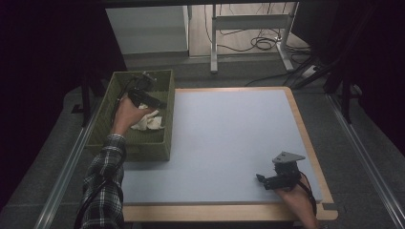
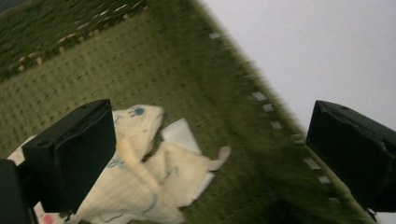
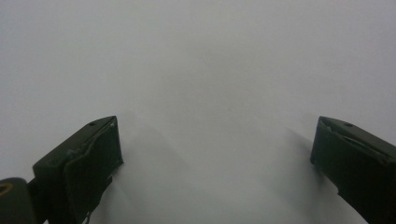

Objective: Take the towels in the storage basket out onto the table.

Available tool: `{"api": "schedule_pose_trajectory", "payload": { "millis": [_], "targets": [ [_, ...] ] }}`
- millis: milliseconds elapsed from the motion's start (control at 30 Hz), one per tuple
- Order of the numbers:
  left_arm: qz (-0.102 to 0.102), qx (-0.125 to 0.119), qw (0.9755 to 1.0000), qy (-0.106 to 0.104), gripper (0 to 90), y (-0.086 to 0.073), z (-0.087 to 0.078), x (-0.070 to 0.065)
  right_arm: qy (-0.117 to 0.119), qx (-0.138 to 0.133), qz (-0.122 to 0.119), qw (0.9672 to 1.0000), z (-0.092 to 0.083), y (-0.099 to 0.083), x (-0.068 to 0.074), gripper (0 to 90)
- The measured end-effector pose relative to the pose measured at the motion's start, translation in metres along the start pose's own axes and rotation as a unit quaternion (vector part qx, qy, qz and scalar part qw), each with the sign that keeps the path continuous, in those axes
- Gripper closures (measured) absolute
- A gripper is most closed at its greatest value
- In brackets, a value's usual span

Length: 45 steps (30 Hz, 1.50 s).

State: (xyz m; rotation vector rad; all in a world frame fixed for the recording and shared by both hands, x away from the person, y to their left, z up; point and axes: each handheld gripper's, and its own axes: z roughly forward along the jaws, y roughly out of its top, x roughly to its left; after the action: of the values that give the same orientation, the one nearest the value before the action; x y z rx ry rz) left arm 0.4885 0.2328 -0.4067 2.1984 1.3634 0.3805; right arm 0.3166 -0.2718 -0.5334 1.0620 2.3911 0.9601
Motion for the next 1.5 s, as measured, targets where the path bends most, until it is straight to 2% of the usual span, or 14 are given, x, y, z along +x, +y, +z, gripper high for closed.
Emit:
{"api": "schedule_pose_trajectory", "payload": {
  "millis": [100, 400, 667, 833, 900, 1067, 1100, 1133, 1167, 1267, 1300, 1367, 1433, 1500],
  "targets": [
    [-0.021, 0.01, 0.9997, 0.003, 1.4, -0.009, 0.008, 0.017, 0.0, 0.0, 0.0, 1.0, 0.0, 0.0, 0.0, 1.9],
    [-0.044, 0.045, 0.9979, 0.016, 0.8, -0.027, 0.033, 0.045, 0.0, 0.0, 0.0, 1.0, 0.0, 0.0, 0.0, 1.9],
    [-0.076, 0.096, 0.9916, 0.042, 1.6, -0.039, 0.053, 0.071, 0.0, -0.001, 0.001, 1.0, 0.0, 0.0, 0.0, 1.9],
    [-0.094, 0.114, 0.9881, 0.04, 2.8, -0.043, 0.066, 0.081, 0.0, -0.001, 0.001, 1.0, 0.0, 0.0, 0.0, 1.9],
    [-0.092, 0.139, 0.9852, 0.038, 3.5, -0.042, 0.074, 0.083, 0.0, -0.001, 0.0, 1.0, 0.0, 0.0, 0.0, 1.9],
    [-0.099, 0.153, 0.9828, 0.03, 6.9, -0.042, 0.081, 0.085, 0.001, -0.001, 0.001, 1.0, 0.0, 0.0, 0.0, 1.9],
    [-0.105, 0.167, 0.98, 0.023, 9.4, -0.046, 0.084, 0.086, 0.0, -0.001, 0.0, 1.0, 0.0, 0.0, 0.0, 1.9],
    [-0.105, 0.167, 0.98, 0.023, 12.6, -0.046, 0.084, 0.086, 0.0, -0.001, 0.0, 1.0, 0.0, 0.0, 0.0, 1.9],
    [-0.101, 0.183, 0.9776, 0.027, 14.0, -0.049, 0.086, 0.086, 0.001, -0.001, 0.001, 1.0, 0.0, 0.0, 0.0, 1.9],
    [-0.085, 0.194, 0.9765, 0.042, 19.6, -0.049, 0.085, 0.083, 0.001, -0.001, 0.001, 1.0, 0.0, 0.0, 0.0, 1.9],
    [-0.069, 0.204, 0.9753, 0.051, 29.6, -0.049, 0.084, 0.079, 0.0, -0.001, 0.001, 1.0, 0.0, 0.0, 0.0, 1.9],
    [-0.07, 0.205, 0.9754, 0.039, 43.1, -0.049, 0.081, 0.078, 0.0, -0.001, 0.001, 1.0, 0.0, 0.0, 0.0, 1.9],
    [-0.063, 0.211, 0.9743, 0.047, 64.3, -0.049, 0.079, 0.076, 0.001, -0.001, 0.001, 1.0, 0.0, 0.0, 0.0, 1.9],
    [-0.057, 0.212, 0.9743, 0.049, 72.1, -0.049, 0.079, 0.075, 0.0, -0.001, 0.0, 1.0, 0.0, 0.0, 0.0, 1.9]
  ]
}}
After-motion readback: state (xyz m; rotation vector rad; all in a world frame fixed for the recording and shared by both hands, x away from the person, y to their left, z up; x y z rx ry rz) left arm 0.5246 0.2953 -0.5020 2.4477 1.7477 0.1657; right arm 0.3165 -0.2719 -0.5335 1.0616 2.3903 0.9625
